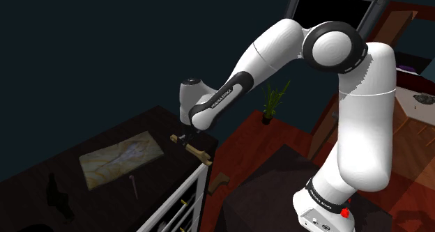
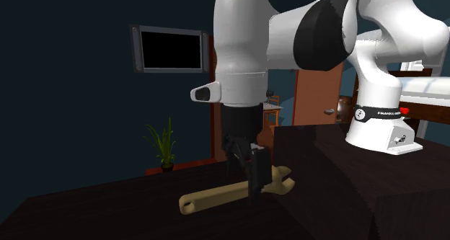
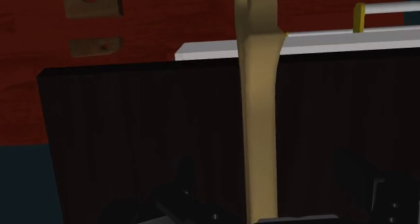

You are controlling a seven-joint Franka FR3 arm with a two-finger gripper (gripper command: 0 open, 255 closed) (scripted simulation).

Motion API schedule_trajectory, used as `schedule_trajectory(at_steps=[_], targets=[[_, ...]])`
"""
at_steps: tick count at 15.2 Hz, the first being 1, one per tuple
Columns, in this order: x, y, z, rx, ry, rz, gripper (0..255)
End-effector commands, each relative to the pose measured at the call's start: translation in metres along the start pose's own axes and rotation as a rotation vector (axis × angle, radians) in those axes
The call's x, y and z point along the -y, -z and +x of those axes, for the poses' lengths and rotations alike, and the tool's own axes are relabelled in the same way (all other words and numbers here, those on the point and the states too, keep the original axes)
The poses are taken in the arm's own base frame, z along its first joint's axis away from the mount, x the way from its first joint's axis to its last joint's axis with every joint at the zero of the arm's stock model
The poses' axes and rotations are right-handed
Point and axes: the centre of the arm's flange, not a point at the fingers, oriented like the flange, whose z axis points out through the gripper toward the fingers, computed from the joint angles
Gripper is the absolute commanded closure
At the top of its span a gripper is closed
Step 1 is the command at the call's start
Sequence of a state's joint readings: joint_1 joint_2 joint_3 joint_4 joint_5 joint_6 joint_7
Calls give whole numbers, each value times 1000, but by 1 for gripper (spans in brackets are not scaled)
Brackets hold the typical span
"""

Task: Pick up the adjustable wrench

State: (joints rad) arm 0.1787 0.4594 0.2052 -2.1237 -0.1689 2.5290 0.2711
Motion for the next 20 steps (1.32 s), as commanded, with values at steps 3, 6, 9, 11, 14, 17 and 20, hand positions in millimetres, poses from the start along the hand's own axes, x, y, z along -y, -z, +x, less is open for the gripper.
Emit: schedule_trajectory(at_steps=[3, 6, 9, 11, 14, 17, 20], targets=[[0, -19, 0, 0, 0, 0, 0], [-1, -18, 0, 0, 0, 0, 255], [0, -18, 2, 0, 0, 0, 255], [-2, -19, 5, -1, 0, 0, 255], [0, -19, 0, 0, 0, 0, 255], [0, -3, 0, 0, 0, 0, 255], [-1, 13, -1, 0, 0, 0, 255]])
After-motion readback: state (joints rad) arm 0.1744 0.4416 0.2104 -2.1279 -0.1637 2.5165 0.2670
